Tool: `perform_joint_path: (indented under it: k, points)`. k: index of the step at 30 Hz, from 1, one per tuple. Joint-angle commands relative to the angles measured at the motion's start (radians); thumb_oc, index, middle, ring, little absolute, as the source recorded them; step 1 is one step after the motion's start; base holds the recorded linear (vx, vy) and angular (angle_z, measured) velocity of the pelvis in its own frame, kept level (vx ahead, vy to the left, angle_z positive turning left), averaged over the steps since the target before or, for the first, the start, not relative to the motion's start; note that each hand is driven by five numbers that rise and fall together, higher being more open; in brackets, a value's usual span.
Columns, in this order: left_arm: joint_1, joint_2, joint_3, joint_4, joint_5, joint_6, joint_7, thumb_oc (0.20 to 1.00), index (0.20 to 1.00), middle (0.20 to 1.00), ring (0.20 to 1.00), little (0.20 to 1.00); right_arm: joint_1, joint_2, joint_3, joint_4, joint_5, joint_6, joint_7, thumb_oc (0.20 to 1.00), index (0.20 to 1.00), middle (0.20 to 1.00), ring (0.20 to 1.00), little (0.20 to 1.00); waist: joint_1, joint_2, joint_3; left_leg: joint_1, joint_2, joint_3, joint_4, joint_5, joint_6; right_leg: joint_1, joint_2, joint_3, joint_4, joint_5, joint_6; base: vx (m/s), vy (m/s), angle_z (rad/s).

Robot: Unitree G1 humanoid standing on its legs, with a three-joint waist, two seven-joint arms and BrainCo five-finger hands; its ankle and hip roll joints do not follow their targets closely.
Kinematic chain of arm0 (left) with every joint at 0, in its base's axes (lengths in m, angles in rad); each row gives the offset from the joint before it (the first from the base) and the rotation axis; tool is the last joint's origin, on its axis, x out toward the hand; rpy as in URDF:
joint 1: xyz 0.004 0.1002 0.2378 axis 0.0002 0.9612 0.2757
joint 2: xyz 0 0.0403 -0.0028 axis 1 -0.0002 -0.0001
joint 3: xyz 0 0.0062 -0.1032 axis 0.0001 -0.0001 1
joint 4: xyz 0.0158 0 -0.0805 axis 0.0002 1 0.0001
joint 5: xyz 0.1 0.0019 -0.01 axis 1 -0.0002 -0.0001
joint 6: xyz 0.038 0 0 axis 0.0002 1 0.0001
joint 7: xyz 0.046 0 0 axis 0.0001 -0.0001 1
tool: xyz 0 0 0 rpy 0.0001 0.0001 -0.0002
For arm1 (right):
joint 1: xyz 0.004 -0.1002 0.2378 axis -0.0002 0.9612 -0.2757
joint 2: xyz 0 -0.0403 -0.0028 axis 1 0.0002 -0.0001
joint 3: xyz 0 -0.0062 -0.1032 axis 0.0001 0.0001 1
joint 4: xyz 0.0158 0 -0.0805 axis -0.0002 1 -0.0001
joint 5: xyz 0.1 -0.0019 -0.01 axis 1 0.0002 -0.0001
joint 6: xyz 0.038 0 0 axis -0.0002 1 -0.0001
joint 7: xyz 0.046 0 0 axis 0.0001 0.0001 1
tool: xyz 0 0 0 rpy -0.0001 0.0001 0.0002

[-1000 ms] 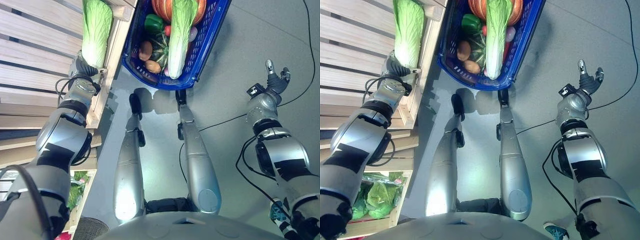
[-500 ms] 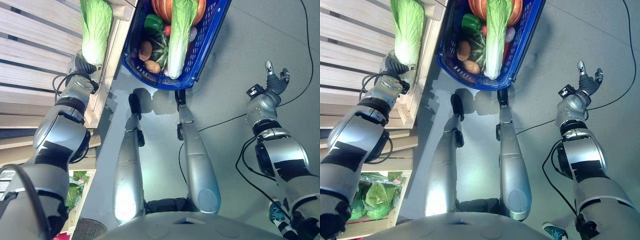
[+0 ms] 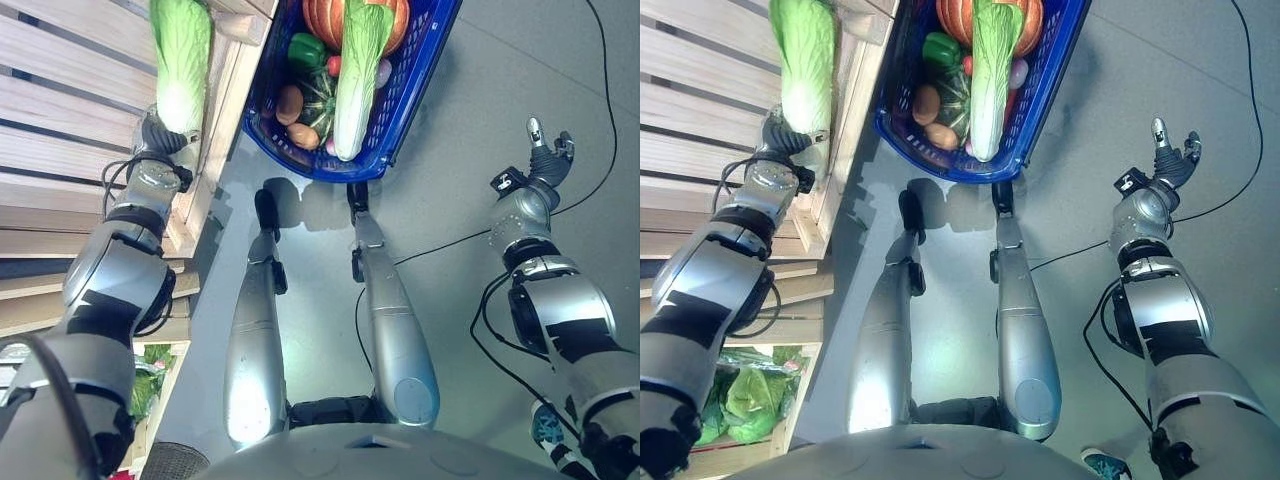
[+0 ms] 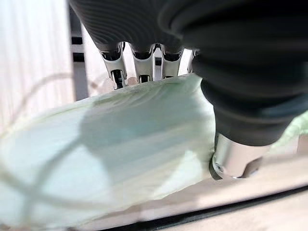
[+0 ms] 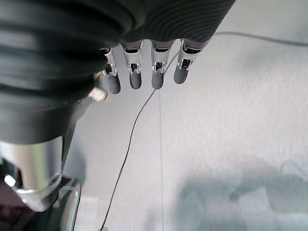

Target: Pick up fruits and vegetables into the basket

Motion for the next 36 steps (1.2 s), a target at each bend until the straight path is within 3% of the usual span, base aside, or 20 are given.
perform_joint_path:
  k: [1, 4, 11, 19, 28, 36]
  points:
    - [0.073, -0.039, 0.086, -0.051, -0.064, -0.113, 0.058, 0.200, 0.200, 0.200, 0.200, 0.200, 0.066, 0.008, 0.001, -0.044, 0.058, -0.064, 0.068, 1.000, 1.000, 1.000, 1.000, 1.000, 0.032, 0.018, -0.023, 0.019, -0.051, -0.006, -0.054, -0.032, -0.003, 0.037, 0.048, -0.090, 0.015, -0.089, 0.012, 0.00, 0.000, 0.00]
    - [0.116, -0.031, 0.109, -0.136, -0.056, -0.151, 0.092, 0.200, 0.200, 0.200, 0.200, 0.200, 0.085, 0.014, 0.009, -0.099, 0.095, -0.058, 0.145, 1.000, 1.000, 1.000, 1.000, 1.000, 0.041, 0.026, -0.023, 0.027, -0.053, -0.012, -0.061, -0.027, -0.004, 0.047, 0.047, -0.094, 0.014, -0.093, 0.009, 0.00, 0.000, 0.00]
    - [0.237, -0.026, 0.140, -0.378, 0.028, -0.205, 0.198, 0.200, 0.200, 0.200, 0.200, 0.200, 0.161, 0.030, 0.029, -0.293, 0.106, -0.081, 0.218, 1.000, 1.000, 1.000, 1.000, 1.000, 0.062, 0.040, -0.023, 0.040, -0.062, -0.023, -0.065, -0.019, -0.003, 0.067, 0.045, -0.108, 0.015, -0.098, 0.001, -0.01, -0.022, 0.04]
    - [0.309, -0.022, 0.113, -0.652, 0.189, -0.212, 0.279, 0.200, 0.200, 0.200, 0.200, 0.200, 0.239, 0.039, 0.083, -0.603, 0.022, -0.052, 0.211, 1.000, 1.000, 1.000, 1.000, 1.000, 0.076, 0.038, -0.023, 0.034, -0.063, -0.027, -0.067, -0.008, -0.001, 0.068, 0.040, -0.123, 0.020, -0.092, -0.001, -0.01, -0.012, 0.03]
    - [0.329, 0.027, 0.092, -0.895, 0.285, -0.202, 0.207, 0.200, 0.200, 0.200, 0.200, 0.200, 0.300, 0.017, 0.120, -0.886, -0.104, 0.012, 0.251, 1.000, 1.000, 1.000, 1.000, 1.000, 0.069, 0.030, -0.023, 0.045, -0.062, -0.023, -0.075, 0.001, 0.004, 0.077, 0.038, -0.126, 0.019, -0.082, 0.007, 0.00, -0.005, 0.02]
    - [0.324, 0.046, 0.058, -1.033, 0.334, -0.208, 0.109, 0.200, 0.200, 0.200, 0.200, 0.200, 0.310, 0.000, 0.161, -1.009, -0.189, 0.086, 0.291, 1.000, 1.000, 1.000, 1.000, 1.000, 0.065, 0.029, -0.023, 0.053, -0.064, -0.020, -0.077, 0.004, 0.007, 0.087, 0.033, -0.125, 0.014, -0.075, 0.013, 0.00, 0.000, 0.00]
